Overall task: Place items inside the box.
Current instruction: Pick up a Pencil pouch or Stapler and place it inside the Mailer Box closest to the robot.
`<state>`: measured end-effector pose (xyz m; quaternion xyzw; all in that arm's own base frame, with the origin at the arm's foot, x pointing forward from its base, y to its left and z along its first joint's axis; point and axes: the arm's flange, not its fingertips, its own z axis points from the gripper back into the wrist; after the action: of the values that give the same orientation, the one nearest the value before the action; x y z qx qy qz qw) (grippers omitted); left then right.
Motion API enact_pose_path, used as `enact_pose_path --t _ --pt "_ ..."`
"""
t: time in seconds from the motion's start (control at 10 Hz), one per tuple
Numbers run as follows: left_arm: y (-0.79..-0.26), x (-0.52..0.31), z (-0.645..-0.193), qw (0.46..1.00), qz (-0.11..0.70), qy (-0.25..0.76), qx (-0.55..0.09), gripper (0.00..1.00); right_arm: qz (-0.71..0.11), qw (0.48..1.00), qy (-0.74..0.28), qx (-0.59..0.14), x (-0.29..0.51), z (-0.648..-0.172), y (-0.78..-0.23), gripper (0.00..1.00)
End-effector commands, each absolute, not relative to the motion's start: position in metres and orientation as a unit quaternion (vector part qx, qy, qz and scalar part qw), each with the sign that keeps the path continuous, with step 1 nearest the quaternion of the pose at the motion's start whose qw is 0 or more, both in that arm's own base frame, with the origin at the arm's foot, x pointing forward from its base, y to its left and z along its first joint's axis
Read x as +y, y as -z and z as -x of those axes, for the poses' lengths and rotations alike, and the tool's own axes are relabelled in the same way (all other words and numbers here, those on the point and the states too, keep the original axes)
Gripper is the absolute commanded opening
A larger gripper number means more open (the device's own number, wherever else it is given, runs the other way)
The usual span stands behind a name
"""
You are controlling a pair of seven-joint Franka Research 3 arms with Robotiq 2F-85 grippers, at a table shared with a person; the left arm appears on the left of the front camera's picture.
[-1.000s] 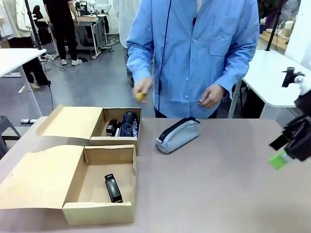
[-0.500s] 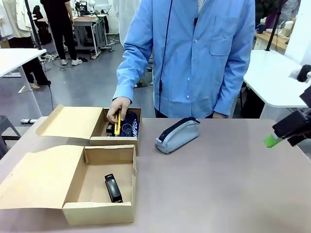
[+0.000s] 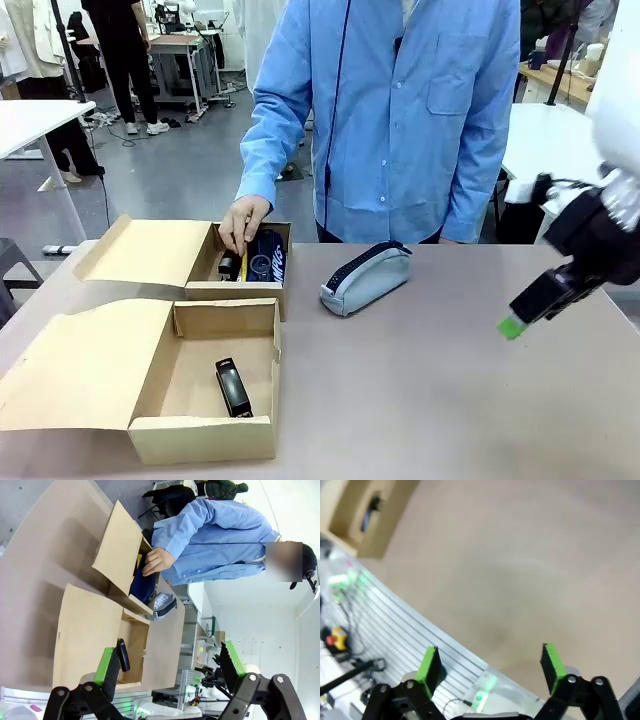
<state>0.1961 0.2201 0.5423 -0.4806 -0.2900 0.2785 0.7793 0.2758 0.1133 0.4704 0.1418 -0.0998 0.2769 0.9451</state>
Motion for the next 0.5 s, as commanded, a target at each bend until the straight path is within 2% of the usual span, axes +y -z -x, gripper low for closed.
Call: enact_pose_path --t 0.0,0.2,0.3,0.4 --pt "-0.542 0.219 -0.194 0.777 0.484 -0.271 -0.298 1.0 -0.16 0.895 -0.404 -0.097 0.111 -0.316 -0.435 1.0" --pt "-0.542 0.219 -0.194 0.777 0.484 -0.271 -0.298 1.0 -0.163 0.845 -0.504 -0.076 0.132 -0.372 -0.429 1.0" --pt "-0.542 0.219 -0.194 0.777 0.484 -0.271 -0.298 1.0 -0.16 0.794 -0.586 -0.028 0.147 -0.393 -0.421 1.0" --pt "-0.542 0.219 -0.194 0.777 0.484 -0.271 -0.298 1.0 -0.159 0.739 -0.655 -0.012 0.162 -0.412 -0.414 1.0"
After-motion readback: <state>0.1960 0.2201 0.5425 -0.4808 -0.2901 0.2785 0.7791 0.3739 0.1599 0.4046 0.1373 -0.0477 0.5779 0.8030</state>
